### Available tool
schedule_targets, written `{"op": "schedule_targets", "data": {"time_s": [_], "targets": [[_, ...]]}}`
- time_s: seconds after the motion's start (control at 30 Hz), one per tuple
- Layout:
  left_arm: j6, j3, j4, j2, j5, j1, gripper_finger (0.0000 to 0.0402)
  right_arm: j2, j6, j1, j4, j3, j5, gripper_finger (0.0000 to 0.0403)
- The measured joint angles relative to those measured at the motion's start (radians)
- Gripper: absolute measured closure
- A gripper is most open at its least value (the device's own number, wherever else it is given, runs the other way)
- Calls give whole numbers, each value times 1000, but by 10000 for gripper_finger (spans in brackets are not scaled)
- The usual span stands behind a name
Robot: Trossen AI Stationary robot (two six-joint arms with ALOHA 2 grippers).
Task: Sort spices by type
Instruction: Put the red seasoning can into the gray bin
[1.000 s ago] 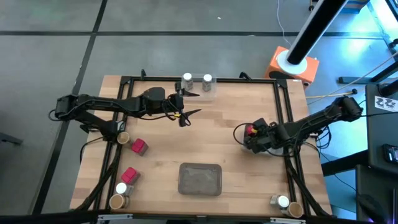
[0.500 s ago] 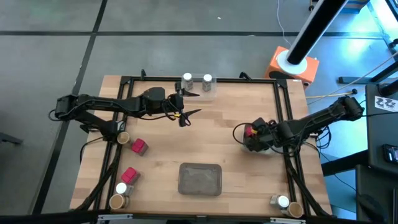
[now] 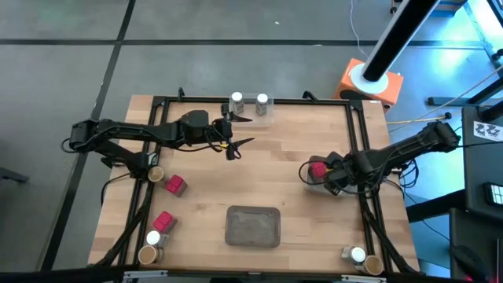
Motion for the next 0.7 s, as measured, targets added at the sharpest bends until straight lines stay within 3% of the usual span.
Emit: {"op": "schedule_targets", "data": {"time_s": [0.23, 0.7], "targets": [[0, 0, 1, 0, 0, 0, 125, 5, 26, 0, 108, -86, 61, 104], [0, 0, 5, 0, 0, 0, 125, 4, -38, 0, 262, -102, 113, 104]]}}
